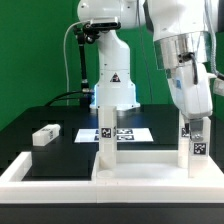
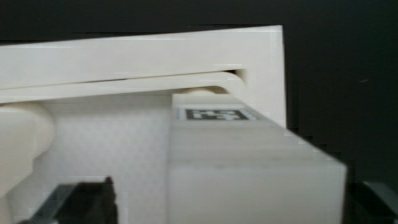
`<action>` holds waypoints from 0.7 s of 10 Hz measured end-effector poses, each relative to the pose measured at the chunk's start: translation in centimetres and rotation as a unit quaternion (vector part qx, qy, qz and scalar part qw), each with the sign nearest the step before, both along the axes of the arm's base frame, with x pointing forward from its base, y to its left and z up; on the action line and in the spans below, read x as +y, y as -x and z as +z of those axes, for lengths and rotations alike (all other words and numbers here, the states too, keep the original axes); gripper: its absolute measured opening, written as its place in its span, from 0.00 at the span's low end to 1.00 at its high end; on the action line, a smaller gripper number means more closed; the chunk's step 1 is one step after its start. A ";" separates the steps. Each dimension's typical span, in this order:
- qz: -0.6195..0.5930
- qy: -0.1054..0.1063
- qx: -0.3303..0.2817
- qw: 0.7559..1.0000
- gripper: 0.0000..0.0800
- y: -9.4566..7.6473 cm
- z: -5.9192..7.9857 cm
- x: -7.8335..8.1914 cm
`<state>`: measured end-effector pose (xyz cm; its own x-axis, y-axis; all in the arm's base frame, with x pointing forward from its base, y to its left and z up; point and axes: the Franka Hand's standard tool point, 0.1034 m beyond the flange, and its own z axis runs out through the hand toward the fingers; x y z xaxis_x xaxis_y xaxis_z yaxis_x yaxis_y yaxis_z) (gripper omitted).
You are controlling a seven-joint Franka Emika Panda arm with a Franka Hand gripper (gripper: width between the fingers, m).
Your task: Assemble desk
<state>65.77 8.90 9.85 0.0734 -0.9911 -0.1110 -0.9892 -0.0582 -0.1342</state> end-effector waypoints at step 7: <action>0.346 0.062 -0.039 0.935 0.81 -0.5 0.5 0.5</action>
Offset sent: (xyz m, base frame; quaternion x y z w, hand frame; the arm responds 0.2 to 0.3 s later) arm 0.0000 0.0000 0.0000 0.0000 0.0000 -0.1296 0.9916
